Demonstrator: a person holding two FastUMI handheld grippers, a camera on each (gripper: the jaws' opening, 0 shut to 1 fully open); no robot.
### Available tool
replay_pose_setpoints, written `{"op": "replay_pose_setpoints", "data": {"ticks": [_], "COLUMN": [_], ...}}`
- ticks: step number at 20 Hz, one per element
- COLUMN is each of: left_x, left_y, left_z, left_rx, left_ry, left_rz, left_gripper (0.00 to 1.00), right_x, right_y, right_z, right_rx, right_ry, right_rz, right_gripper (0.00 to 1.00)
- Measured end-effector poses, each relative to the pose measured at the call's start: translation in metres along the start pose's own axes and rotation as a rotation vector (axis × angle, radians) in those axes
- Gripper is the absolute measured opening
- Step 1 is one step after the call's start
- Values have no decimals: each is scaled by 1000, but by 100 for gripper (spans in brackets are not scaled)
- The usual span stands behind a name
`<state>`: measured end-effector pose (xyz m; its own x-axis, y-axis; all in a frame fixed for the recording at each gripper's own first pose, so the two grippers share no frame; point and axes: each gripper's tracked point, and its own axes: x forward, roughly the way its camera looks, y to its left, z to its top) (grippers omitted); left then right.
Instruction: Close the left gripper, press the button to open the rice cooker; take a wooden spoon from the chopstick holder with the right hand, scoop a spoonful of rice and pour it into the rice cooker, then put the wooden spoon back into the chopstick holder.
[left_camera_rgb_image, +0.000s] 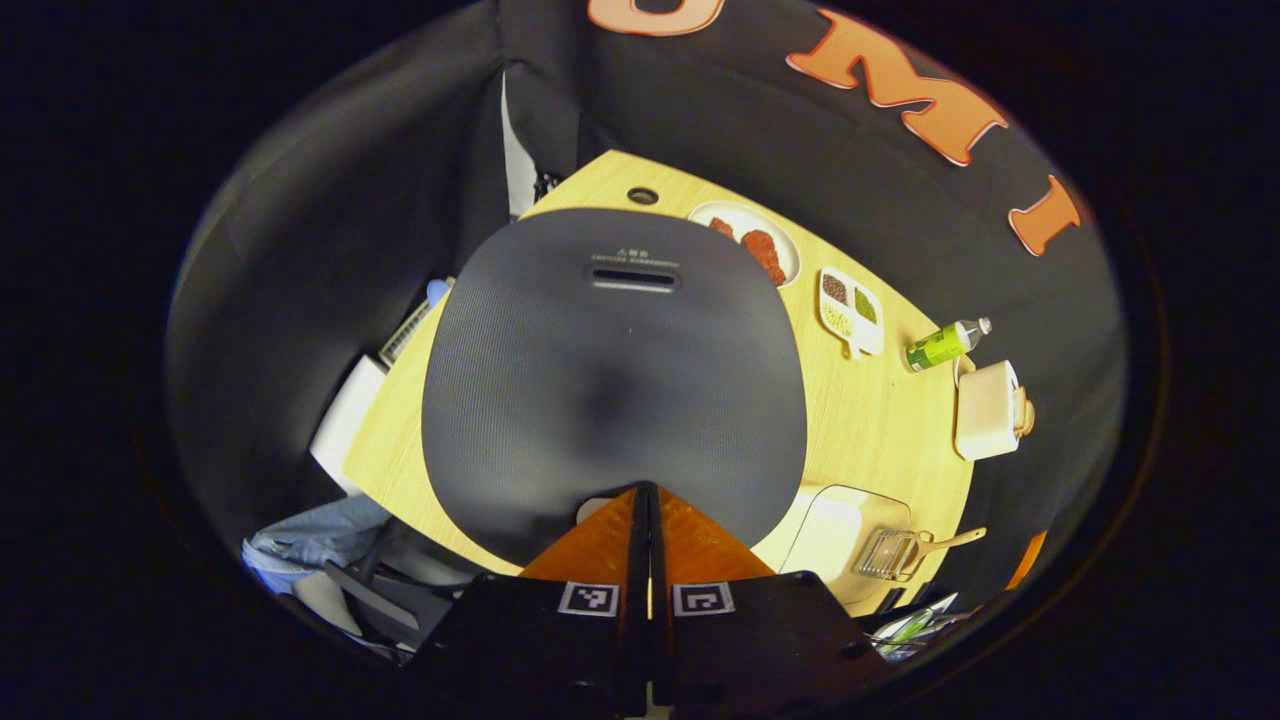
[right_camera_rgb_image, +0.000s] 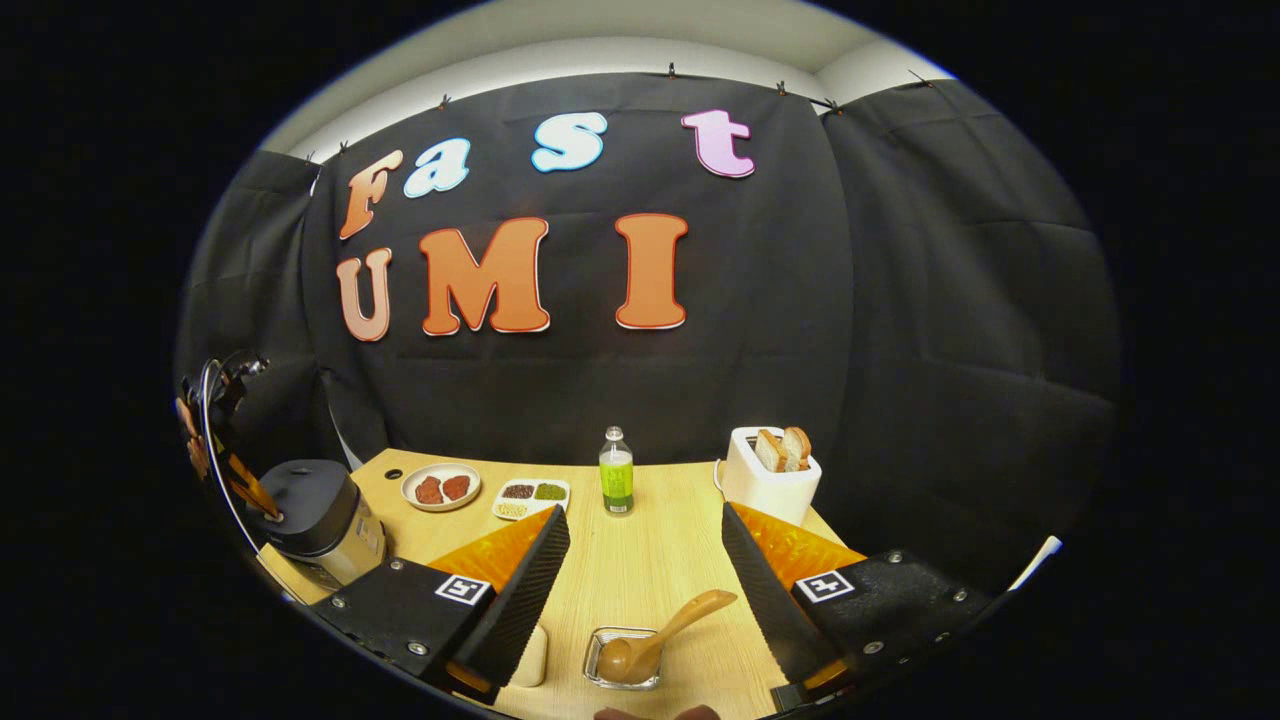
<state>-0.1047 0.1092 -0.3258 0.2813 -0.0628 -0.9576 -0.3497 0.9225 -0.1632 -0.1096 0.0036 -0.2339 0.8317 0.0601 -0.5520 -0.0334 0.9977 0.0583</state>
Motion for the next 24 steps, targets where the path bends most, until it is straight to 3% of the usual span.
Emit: {"op": "replay_pose_setpoints", "data": {"ticks": [1,4,7,8,10,11,16,17,19,21,22,24], "left_x": [-3,-26,-59,-63,-72,-80,-149,-159,-172,-185,-192,-205], "left_y": [0,-6,-13,-12,-14,-15,-19,-23,-33,-42,-44,-50], "left_z": [3,20,52,55,62,70,128,129,130,127,127,124], "left_rx": [26,73,148,158,145,157,259,274,289,304,312,325], "left_ry": [-41,-190,-376,-394,-437,-480,-843,-877,-934,-977,-999,-1031], "left_rz": [10,43,71,85,109,120,256,271,258,238,242,237], "left_gripper": [2,9,6,9,2,6,3,10,12,24,42,55], "right_x": [1,7,13,16,20,20,30,31,34,39,41,46], "right_y": [-3,-8,-10,-10,-6,-6,-11,-12,-14,-16,-17,-17], "right_z": [-6,-23,-41,-46,-60,-65,-96,-103,-117,-129,-134,-146], "right_rx": [11,44,60,62,67,76,132,144,174,195,206,231], "right_ry": [16,72,122,136,180,192,275,300,345,379,394,427], "right_rz": [-6,-16,-20,-20,-8,-3,-17,-19,-26,-37,-40,-48], "right_gripper": [95,95,95,95,95,95,95,95,94,93,93,92]}}
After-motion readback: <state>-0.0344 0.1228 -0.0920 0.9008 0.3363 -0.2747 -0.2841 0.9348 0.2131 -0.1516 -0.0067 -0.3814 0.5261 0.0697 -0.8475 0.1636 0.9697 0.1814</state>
